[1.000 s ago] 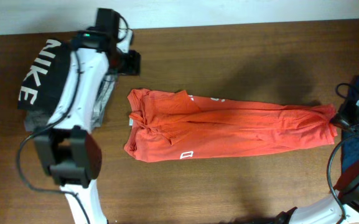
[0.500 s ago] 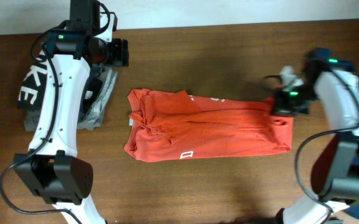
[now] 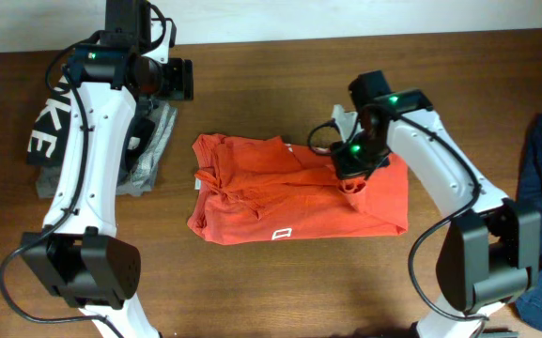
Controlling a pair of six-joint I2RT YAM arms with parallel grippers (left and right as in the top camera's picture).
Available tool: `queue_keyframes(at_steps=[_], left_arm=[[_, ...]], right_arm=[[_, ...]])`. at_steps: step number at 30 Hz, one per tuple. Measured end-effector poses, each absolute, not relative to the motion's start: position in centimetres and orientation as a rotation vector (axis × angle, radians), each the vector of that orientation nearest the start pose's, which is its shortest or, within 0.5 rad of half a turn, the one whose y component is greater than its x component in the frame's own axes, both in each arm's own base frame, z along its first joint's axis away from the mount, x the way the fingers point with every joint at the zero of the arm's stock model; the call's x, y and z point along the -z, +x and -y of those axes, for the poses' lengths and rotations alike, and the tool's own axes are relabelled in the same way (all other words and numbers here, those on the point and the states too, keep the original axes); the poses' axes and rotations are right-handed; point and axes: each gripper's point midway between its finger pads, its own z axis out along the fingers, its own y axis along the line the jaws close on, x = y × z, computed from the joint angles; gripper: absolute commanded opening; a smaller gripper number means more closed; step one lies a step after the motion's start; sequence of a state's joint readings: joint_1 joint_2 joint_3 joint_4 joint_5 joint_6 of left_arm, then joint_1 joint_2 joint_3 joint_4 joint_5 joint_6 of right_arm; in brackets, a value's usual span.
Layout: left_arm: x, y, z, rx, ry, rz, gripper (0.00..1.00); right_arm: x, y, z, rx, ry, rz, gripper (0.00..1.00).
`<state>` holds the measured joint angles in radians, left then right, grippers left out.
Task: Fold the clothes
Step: 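Fold the right end of the strip leftward with the right gripper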
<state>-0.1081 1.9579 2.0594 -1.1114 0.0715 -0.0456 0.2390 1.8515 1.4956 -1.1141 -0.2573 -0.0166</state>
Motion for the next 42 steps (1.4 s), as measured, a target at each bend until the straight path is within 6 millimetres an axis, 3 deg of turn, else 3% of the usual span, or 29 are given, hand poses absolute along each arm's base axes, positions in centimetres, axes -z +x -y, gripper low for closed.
queue_keyframes(at_steps=[17, 18, 19, 22, 27, 30, 33, 37, 39, 42], left_arm=[[-23.4, 48.3, 6.5, 0.147, 0.107, -2.585, 0.72], [-23.4, 48.3, 6.5, 0.147, 0.107, -2.585, 0.72], [-23.4, 48.3, 6.5, 0.147, 0.107, -2.585, 0.73], [-23.4, 48.3, 6.5, 0.147, 0.107, -2.585, 0.72], [-23.4, 48.3, 6.5, 0.147, 0.107, -2.585, 0.72], [-23.3, 48.1, 6.4, 0.146, 0.108, -2.594, 0.78], [-22.9, 47.5, 6.4, 0.145, 0.107, -2.623, 0.79], [-22.3, 46.3, 6.2, 0.143, 0.107, -2.680, 0.81], [-21.9, 45.4, 6.3, 0.153, 0.109, -2.719, 0.81], [-21.5, 44.4, 7.1, 0.225, 0.122, -2.760, 0.82]], right_arm=[[-9.7, 33.3, -19.3, -0.430, -0.608, -2.947, 0.05], [-9.7, 33.3, -19.6, -0.432, -0.618, -2.940, 0.08], [-9.7, 33.3, -19.8, -0.437, -0.626, -2.933, 0.17], [-9.8, 33.3, -20.7, -0.466, -0.643, -2.912, 0.56], [-10.1, 33.2, -21.5, -0.517, -0.664, -2.891, 0.56], [-10.3, 33.3, -21.2, -0.522, -0.669, -2.894, 0.47], [-10.9, 34.4, -19.9, -0.515, -0.623, -2.888, 0.22], [-11.1, 35.6, -16.7, -0.503, -0.459, -2.926, 0.24], [-10.9, 35.9, -14.7, -0.474, -0.379, -2.956, 0.46], [-10.6, 36.2, -11.5, -0.403, -0.262, -2.996, 0.51]])
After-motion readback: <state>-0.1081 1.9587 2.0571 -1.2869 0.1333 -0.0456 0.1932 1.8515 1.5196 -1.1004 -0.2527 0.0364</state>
